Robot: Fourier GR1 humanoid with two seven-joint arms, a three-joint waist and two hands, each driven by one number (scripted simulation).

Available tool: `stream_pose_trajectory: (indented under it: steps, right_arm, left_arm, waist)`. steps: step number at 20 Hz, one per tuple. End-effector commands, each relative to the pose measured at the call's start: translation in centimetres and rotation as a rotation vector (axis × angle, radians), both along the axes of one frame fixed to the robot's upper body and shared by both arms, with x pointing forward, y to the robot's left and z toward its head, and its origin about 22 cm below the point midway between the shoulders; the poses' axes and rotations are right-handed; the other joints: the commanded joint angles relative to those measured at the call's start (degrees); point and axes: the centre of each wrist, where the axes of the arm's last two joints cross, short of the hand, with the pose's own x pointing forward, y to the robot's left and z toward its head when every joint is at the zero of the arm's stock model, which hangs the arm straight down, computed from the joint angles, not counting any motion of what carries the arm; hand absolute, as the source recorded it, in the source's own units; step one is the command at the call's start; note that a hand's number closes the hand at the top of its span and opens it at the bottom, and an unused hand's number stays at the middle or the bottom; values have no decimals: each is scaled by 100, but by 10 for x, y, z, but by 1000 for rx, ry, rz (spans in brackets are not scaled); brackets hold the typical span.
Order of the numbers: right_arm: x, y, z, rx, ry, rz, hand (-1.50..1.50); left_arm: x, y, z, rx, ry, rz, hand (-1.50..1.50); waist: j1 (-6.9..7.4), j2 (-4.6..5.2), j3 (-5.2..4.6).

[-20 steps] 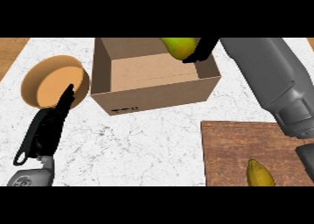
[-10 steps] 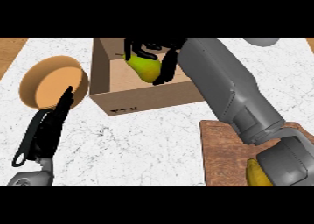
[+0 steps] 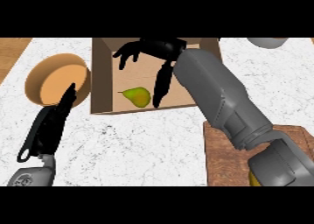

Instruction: Pick the pear from the cutting board and place it in the cardboard box

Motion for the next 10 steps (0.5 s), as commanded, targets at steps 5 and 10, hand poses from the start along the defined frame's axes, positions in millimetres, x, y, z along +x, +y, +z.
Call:
stream_pose_trajectory:
  steps: [5,10]
  right_arm:
    - [2,-2,-1,318,221,-124,-150]
    - [12,-26,8,472,377,-183,-150]
  left_arm:
    - [2,6,-2,1,-6,11,0]
    - [-6,-2,-4,1,-7,9,0]
  waist:
    - [-40,21,-2]
    - [-3,74,3]
